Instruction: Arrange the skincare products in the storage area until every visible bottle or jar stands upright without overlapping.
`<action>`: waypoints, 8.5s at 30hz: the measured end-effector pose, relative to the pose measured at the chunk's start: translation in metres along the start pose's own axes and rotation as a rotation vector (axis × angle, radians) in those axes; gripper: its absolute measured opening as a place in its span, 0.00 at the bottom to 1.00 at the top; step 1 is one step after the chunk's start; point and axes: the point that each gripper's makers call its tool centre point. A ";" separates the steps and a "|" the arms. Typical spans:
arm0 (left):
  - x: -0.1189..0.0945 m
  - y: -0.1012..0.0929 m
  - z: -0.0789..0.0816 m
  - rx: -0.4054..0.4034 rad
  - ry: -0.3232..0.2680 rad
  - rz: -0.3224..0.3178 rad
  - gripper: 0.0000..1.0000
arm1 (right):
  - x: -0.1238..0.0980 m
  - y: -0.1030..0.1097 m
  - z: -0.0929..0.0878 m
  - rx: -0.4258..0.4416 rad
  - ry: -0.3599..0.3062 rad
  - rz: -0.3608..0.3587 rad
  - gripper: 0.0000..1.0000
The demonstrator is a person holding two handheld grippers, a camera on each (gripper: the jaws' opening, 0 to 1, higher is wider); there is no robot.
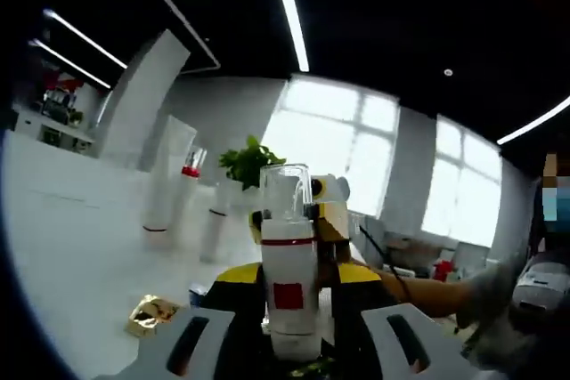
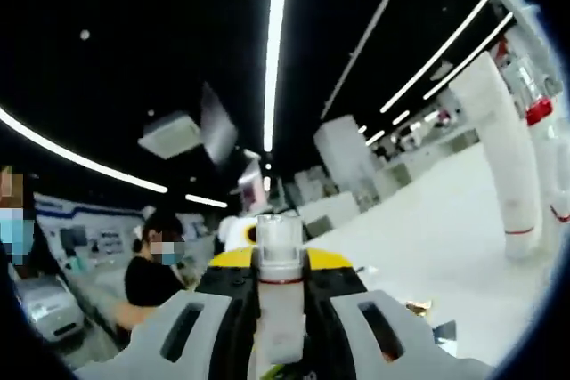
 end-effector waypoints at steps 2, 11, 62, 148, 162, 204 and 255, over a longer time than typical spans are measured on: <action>0.001 -0.010 -0.002 -0.021 0.007 -0.058 0.27 | 0.000 0.008 0.004 0.037 -0.030 0.037 0.18; 0.000 -0.010 -0.001 -0.088 0.022 -0.025 0.22 | 0.001 0.011 0.012 0.019 -0.090 0.042 0.18; -0.002 0.053 -0.023 0.080 0.118 0.361 0.31 | -0.004 -0.018 -0.025 -0.399 0.219 -0.193 0.19; -0.054 0.103 0.017 0.263 -0.094 0.889 0.26 | -0.086 -0.148 -0.024 -0.361 0.698 -1.021 0.23; -0.054 0.103 0.016 0.254 -0.101 0.887 0.26 | -0.092 -0.145 -0.044 -0.381 0.660 -1.038 0.19; -0.056 0.101 0.014 0.262 -0.100 0.895 0.26 | -0.134 -0.093 0.037 -0.636 0.405 -1.103 0.40; -0.057 0.102 0.017 0.258 -0.106 0.884 0.26 | -0.139 -0.138 -0.018 -0.384 0.382 -1.096 0.20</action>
Point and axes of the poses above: the point that each gripper's makers call its tool centre point, and the gripper's own axes: x roughly forward along the fingers, y roughly to its left, z roughly out of its top, and after that the axes turned 7 degrees about -x, right-handed
